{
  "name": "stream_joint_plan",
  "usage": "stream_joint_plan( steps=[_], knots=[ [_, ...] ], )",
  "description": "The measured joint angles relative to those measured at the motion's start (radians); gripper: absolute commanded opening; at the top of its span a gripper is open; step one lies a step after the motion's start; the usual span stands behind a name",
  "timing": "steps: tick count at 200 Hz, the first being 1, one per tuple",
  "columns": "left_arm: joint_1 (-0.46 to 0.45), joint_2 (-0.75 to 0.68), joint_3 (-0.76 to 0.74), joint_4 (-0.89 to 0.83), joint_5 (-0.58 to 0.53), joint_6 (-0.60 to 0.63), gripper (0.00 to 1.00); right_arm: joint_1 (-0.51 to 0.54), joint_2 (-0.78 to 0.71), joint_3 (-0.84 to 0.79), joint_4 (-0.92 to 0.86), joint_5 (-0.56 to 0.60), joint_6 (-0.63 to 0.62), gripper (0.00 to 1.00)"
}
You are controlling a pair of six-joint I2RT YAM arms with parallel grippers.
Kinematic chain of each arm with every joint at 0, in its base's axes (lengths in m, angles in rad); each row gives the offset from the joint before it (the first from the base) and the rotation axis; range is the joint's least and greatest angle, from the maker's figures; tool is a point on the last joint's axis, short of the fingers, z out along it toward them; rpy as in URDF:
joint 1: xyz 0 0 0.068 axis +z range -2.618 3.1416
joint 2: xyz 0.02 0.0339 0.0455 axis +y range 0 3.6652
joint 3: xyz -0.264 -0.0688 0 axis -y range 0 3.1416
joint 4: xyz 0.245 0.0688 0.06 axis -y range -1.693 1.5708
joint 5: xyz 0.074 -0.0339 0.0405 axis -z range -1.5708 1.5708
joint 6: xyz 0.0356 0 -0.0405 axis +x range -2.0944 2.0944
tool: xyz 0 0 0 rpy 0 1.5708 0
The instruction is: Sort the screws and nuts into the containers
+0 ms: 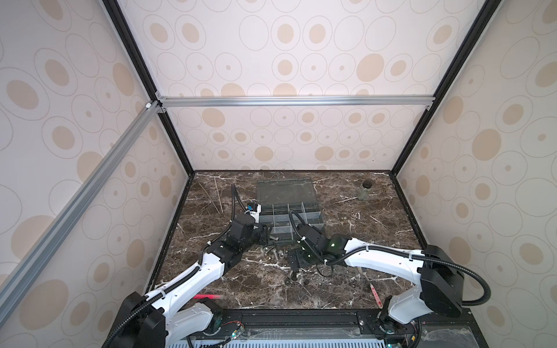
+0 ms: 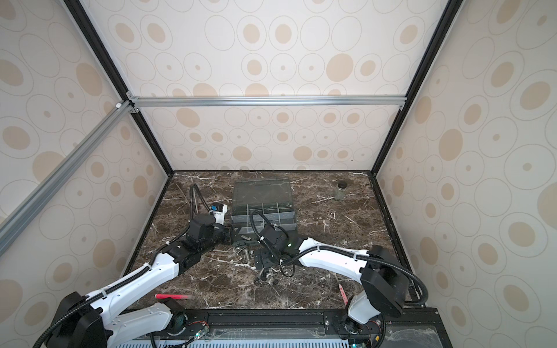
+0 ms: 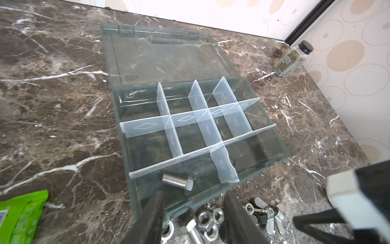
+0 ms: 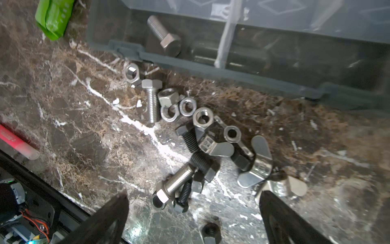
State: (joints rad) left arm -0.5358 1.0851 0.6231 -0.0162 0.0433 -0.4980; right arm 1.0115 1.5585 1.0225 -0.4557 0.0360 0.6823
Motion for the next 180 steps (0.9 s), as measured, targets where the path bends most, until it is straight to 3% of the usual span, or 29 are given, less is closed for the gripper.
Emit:
stream_joint_plan(
  steps=[60,180],
  knots=[
    [0.027,-0.023,-0.030,-0.003,-0.006,-0.003,0.47,0.059,0.132,0.089,-0.001,-0.078,-0.021,1.00],
    [0.043,-0.061,-0.051,-0.009,-0.003,-0.006,0.47,0.089,0.194,0.103,-0.004,-0.142,-0.024,1.00]
  ],
)
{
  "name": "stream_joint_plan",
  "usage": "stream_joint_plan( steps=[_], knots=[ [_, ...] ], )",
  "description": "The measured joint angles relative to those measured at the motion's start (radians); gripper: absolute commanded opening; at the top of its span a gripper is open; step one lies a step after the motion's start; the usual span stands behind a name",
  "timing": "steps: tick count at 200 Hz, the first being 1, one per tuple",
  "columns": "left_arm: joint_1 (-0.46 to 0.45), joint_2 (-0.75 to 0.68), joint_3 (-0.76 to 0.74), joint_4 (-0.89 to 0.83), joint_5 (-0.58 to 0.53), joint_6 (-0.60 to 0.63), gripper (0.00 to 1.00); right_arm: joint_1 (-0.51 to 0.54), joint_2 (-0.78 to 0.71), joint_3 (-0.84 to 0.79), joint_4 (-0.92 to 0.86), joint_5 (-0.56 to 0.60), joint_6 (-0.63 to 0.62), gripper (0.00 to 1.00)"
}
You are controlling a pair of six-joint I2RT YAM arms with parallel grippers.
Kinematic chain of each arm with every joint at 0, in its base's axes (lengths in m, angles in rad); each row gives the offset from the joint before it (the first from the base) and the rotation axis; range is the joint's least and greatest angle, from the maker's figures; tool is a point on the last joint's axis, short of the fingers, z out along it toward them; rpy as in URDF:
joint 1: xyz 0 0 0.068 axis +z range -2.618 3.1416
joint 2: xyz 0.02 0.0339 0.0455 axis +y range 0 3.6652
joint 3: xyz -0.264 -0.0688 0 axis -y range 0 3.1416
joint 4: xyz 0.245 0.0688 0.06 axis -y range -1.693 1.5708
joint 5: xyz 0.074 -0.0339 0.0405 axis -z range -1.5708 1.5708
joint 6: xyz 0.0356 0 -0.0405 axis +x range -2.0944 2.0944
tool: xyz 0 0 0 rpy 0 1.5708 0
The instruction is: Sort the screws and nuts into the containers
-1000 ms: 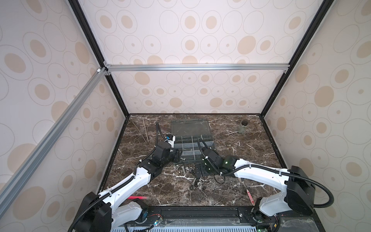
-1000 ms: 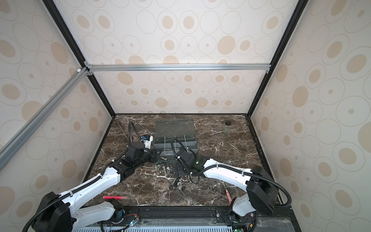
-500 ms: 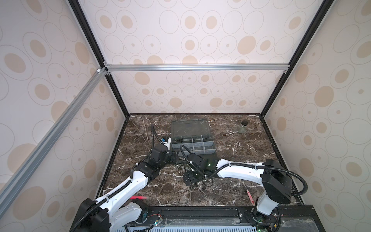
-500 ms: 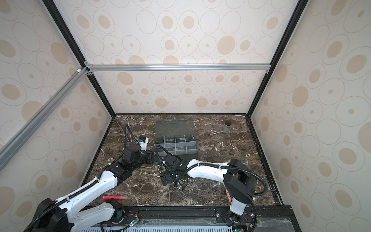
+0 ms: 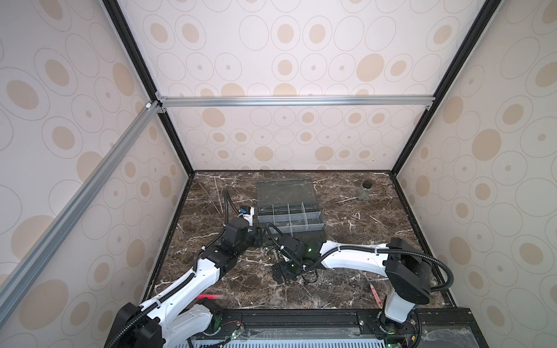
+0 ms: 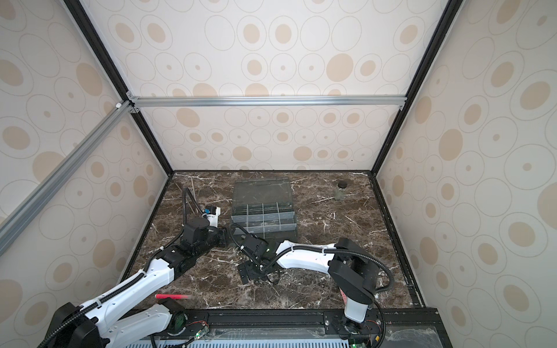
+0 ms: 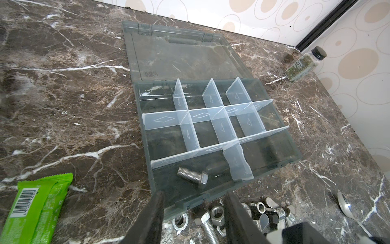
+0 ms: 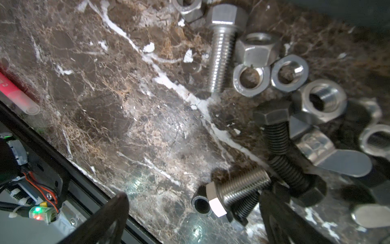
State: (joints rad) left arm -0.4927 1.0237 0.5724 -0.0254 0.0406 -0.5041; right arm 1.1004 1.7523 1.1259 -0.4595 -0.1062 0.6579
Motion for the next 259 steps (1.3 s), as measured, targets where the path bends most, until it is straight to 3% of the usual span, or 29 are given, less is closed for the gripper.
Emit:
stream_joint_plan(
  steps=[193,241,259],
  knots=[
    [0.018,-0.068,-0.042,-0.025,-0.026,-0.026,0.47,0.000,0.156,0.165,-0.079,-0.038,-0.064,0.99],
    [0.057,-0.172,-0.053,-0.082,-0.077,-0.044,0.47,0.000,0.174,0.198,-0.114,-0.011,-0.082,0.90],
    [0.077,-0.221,-0.070,-0.094,-0.096,-0.058,0.48,0.000,0.185,0.205,-0.123,-0.006,-0.090,0.80]
  ],
)
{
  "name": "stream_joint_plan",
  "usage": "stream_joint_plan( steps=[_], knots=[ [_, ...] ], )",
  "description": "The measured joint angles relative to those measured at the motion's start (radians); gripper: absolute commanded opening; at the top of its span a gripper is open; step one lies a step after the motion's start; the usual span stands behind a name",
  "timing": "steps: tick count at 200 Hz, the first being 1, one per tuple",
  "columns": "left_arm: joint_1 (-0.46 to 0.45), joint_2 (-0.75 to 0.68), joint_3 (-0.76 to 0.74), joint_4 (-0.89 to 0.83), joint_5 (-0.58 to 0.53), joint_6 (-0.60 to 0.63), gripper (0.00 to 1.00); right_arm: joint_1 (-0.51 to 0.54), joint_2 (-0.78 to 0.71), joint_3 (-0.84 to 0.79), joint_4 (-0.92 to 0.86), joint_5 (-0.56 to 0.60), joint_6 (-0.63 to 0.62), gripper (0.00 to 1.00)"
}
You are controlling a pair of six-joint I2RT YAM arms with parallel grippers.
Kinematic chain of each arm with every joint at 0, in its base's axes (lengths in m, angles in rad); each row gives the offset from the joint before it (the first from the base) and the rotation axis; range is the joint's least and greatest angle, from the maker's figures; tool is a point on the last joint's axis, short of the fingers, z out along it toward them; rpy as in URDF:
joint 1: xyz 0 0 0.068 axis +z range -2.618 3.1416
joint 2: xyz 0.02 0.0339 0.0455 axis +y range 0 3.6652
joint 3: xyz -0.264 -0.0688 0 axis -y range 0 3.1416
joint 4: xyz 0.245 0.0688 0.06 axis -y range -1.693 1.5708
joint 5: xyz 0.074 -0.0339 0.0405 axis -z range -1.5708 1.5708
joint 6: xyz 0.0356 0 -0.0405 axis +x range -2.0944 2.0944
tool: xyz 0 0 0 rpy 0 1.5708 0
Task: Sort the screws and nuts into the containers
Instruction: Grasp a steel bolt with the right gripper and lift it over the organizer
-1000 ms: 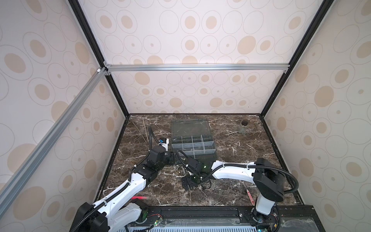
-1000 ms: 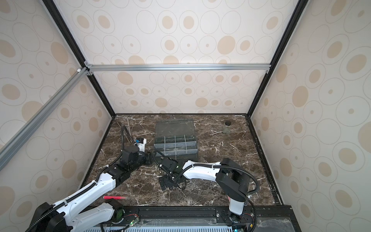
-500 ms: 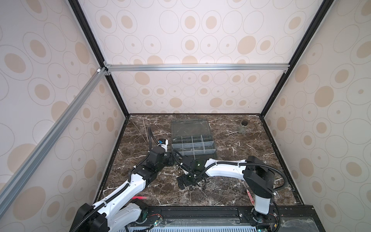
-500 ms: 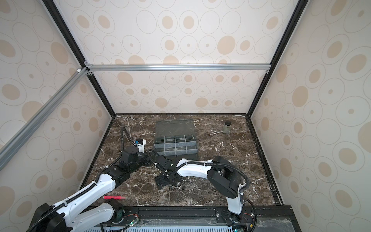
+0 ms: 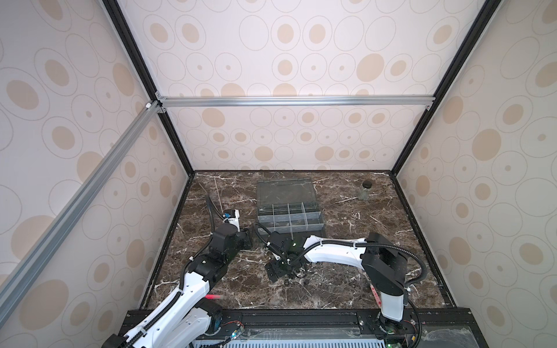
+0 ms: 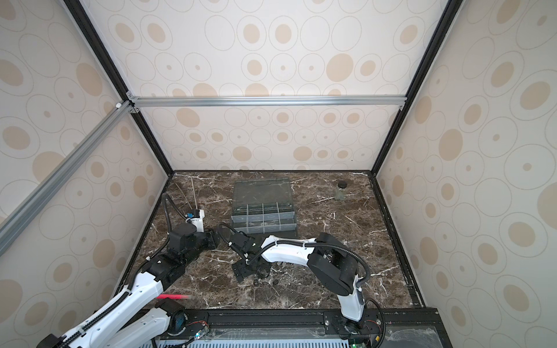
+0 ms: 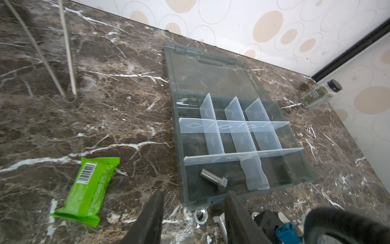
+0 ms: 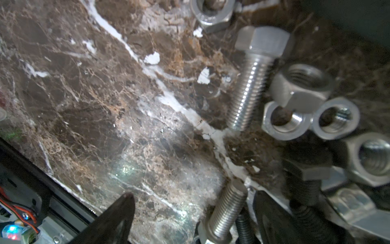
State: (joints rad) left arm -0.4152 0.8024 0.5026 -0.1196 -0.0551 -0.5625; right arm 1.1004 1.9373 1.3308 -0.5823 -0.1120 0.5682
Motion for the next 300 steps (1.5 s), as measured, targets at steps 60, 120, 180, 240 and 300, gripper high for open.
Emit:
stream_joint_plan(
  steps=[60,120,180,240,300],
  knots=[
    [0.035,-0.075,-0.048,-0.029,-0.018,-0.029,0.48,0.000,0.031,0.018,-0.033,0.017,-0.008,0.49],
    [0.039,-0.073,-0.053,-0.031,-0.017,-0.029,0.49,0.000,0.050,0.032,-0.051,0.030,-0.011,0.22],
    [0.040,-0.075,-0.055,-0.028,-0.016,-0.043,0.49,0.000,0.053,0.037,-0.048,0.029,-0.012,0.14],
    [0.040,-0.074,-0.060,-0.024,-0.014,-0.048,0.49,-0.061,0.051,0.166,-0.113,0.045,-0.161,0.14],
    [0.042,-0.076,-0.060,-0.020,0.002,-0.061,0.49,-0.199,0.048,0.377,-0.136,0.195,-0.457,0.13]
  ],
)
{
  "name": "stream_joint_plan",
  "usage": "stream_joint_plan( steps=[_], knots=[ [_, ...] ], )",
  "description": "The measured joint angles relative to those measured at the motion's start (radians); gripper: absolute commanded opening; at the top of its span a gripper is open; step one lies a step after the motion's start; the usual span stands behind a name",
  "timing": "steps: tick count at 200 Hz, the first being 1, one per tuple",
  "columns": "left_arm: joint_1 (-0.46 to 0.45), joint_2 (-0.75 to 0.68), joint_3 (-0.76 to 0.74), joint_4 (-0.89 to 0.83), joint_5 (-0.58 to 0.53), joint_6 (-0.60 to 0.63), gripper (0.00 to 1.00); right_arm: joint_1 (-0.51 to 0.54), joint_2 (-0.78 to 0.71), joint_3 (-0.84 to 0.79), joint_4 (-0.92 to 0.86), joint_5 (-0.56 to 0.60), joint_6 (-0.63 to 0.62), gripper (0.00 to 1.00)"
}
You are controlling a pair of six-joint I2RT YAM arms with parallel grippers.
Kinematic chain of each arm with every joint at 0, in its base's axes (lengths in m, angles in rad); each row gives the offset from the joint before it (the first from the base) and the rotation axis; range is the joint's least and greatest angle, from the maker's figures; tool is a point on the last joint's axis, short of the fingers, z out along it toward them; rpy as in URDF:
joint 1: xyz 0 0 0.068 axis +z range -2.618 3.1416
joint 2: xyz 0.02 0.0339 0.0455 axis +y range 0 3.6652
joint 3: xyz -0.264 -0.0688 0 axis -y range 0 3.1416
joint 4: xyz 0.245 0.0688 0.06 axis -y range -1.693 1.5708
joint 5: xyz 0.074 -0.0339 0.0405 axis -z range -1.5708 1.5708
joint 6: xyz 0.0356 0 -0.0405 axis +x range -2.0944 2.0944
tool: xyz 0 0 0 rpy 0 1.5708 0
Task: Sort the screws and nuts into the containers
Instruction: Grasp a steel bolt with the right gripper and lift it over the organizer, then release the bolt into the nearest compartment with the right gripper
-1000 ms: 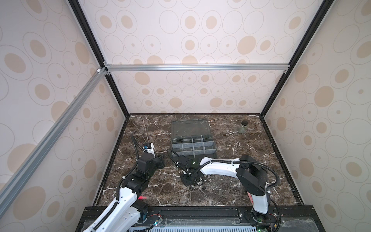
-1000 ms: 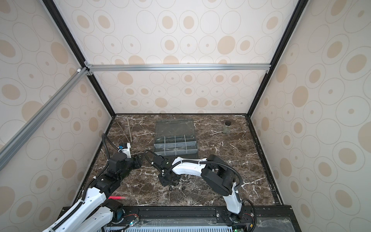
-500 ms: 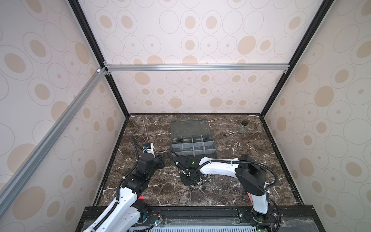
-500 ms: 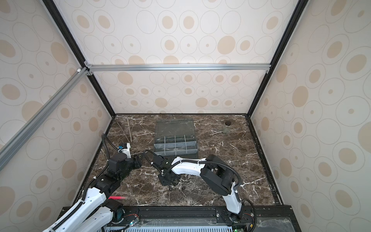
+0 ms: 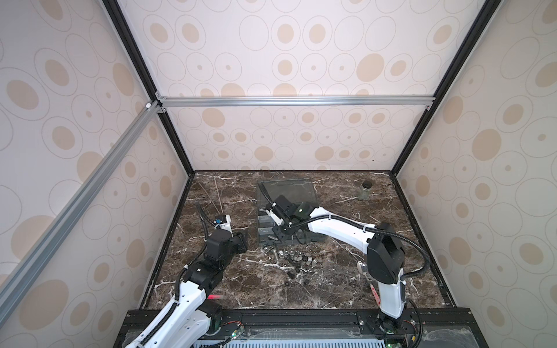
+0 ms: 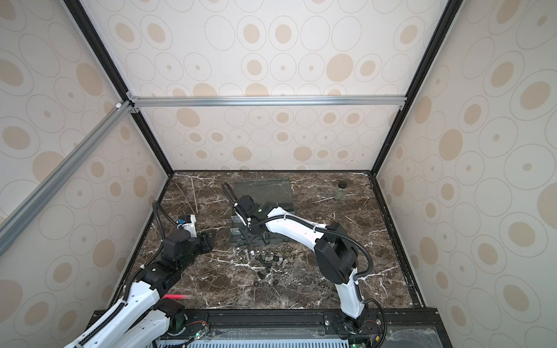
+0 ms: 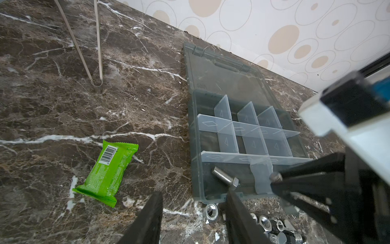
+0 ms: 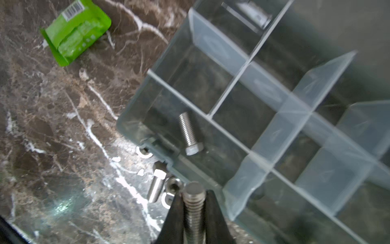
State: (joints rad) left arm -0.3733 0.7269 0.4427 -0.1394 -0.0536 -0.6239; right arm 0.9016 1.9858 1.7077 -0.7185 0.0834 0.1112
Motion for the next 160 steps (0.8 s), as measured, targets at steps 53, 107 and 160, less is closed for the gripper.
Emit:
stream_joint_plan(
  steps=[53,107,160],
  knots=[
    [0.002,-0.013,-0.032,0.034,0.035,-0.017,0.48,0.013,0.036,0.039,0.031,0.081,-0.214,0.14],
    [0.002,0.011,-0.033,0.045,0.085,-0.017,0.48,0.013,0.058,0.003,0.068,0.117,-0.259,0.18],
    [0.002,0.064,-0.032,0.072,0.121,-0.017,0.48,0.013,0.061,-0.011,0.082,0.119,-0.259,0.30]
  ],
)
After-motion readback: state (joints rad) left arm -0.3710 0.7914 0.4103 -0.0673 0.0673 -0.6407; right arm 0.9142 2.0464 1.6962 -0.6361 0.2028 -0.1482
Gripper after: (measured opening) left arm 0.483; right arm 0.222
